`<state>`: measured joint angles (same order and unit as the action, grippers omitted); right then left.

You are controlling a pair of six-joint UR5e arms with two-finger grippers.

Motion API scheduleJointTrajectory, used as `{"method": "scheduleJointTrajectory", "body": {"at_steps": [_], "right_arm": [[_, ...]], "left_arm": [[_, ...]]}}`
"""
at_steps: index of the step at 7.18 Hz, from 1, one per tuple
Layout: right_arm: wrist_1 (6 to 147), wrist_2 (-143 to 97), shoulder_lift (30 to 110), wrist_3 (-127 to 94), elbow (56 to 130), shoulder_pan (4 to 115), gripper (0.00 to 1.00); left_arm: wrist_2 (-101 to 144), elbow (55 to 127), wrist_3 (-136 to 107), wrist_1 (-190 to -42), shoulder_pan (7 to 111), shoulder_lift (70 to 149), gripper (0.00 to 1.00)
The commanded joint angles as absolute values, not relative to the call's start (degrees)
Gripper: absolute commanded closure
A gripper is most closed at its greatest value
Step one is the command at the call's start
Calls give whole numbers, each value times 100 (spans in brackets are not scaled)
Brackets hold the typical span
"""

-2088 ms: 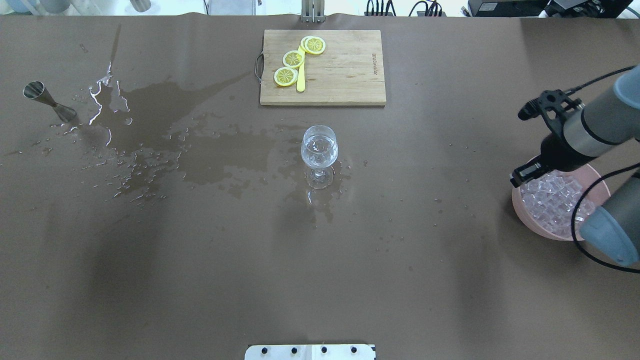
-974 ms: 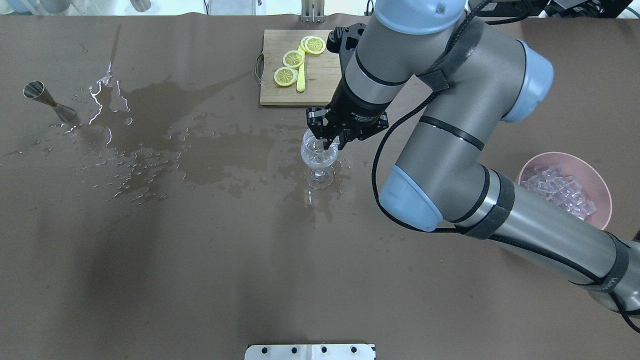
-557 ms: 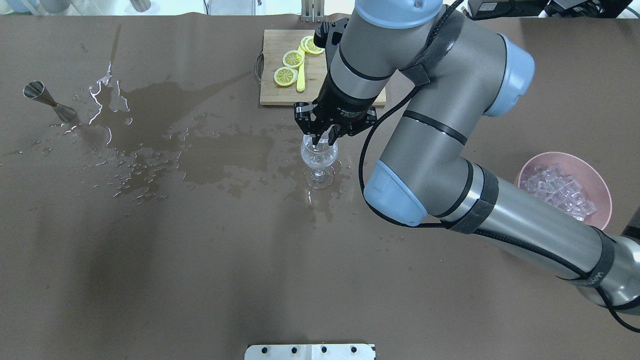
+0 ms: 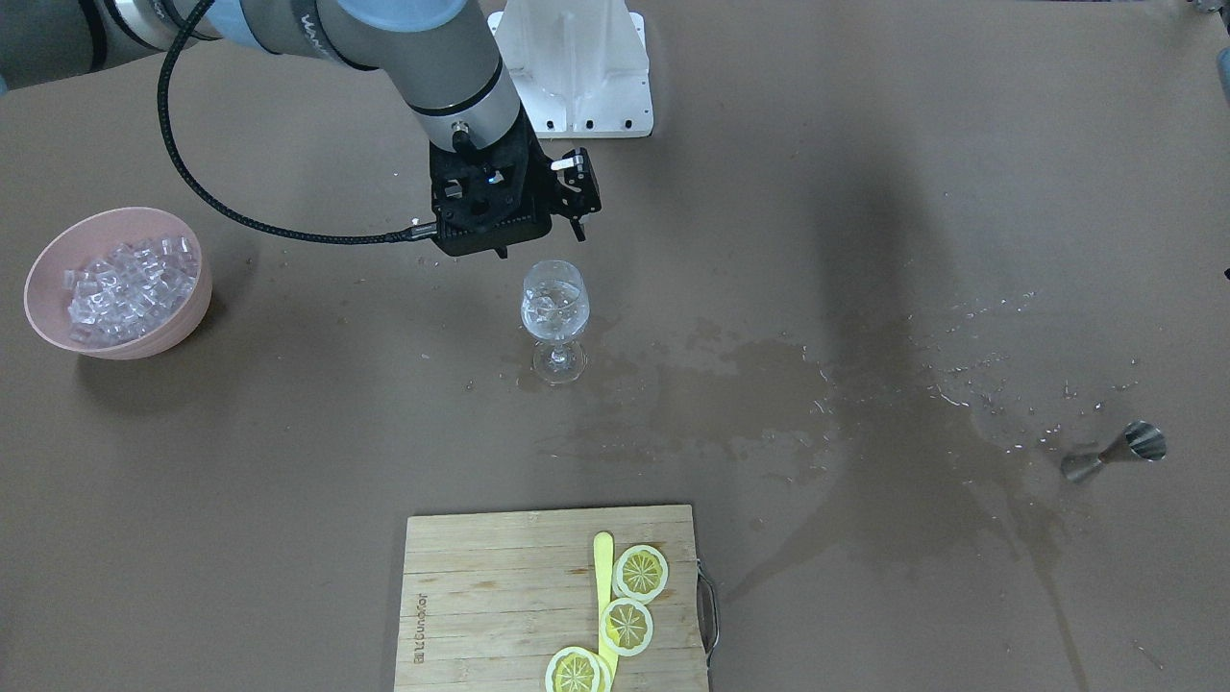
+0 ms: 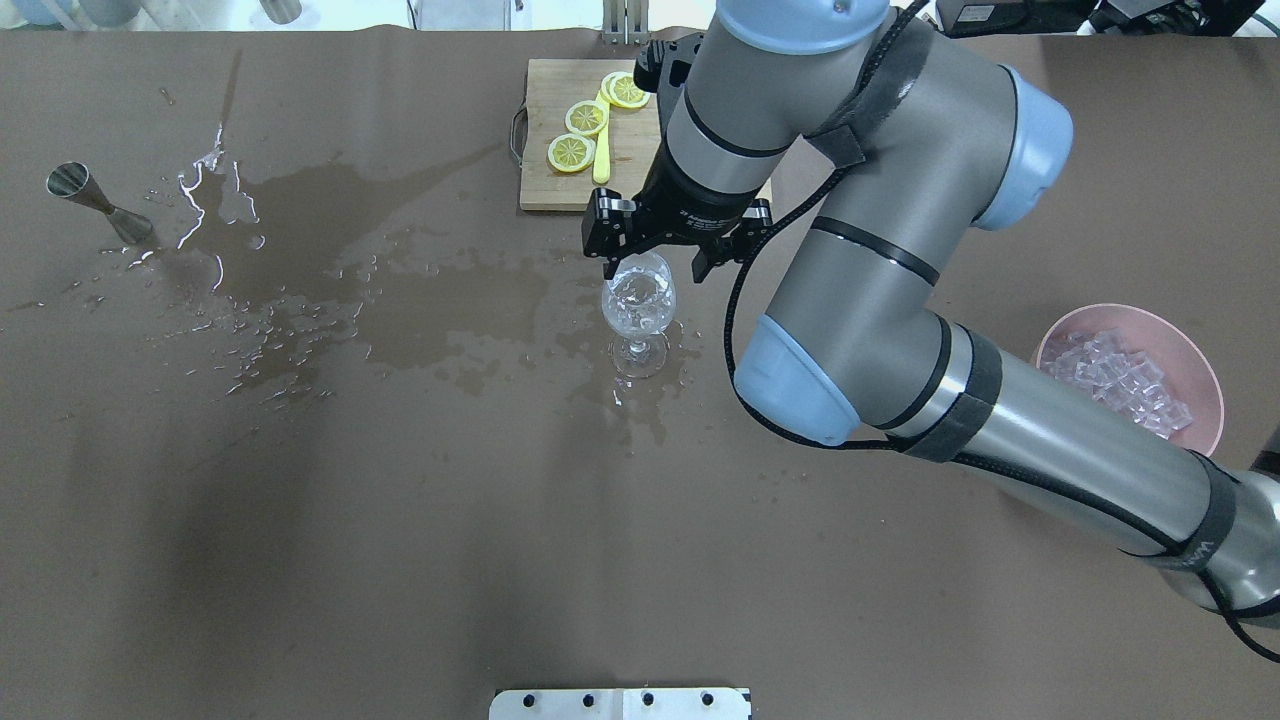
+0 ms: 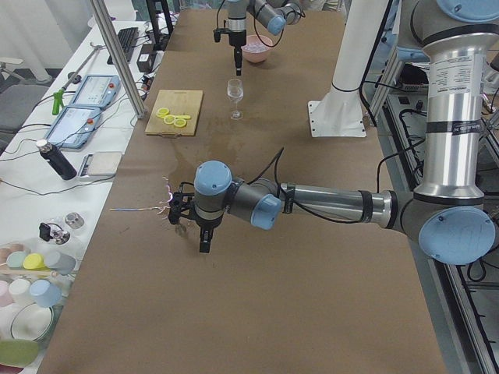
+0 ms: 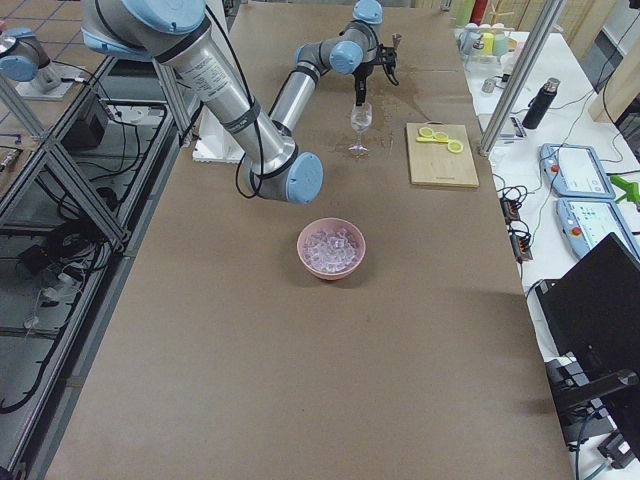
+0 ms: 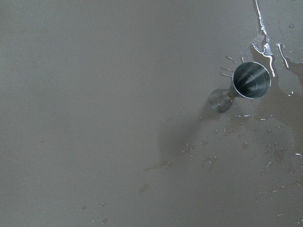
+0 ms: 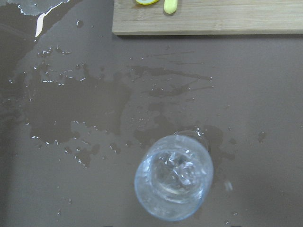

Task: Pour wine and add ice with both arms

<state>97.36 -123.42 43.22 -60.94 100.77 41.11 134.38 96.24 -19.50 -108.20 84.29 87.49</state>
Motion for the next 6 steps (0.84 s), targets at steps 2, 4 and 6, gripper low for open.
{"method": "scheduleJointTrajectory", "body": {"at_steps": [2, 4, 6], "right_arm": [[9738, -12463, 6529, -4957, 11621, 4857, 0], [9729, -13181, 7737, -3095, 11699, 5839, 0], [9738, -13769, 8627, -1667, 11341, 7147, 0]], "left_arm": [[13482, 9589, -1907, -10811, 8429, 8745, 1], [13579, 9571, -1837, -10837, 8429, 8666, 1], [13579, 9449, -1758, -10880, 8429, 8675, 1]]}}
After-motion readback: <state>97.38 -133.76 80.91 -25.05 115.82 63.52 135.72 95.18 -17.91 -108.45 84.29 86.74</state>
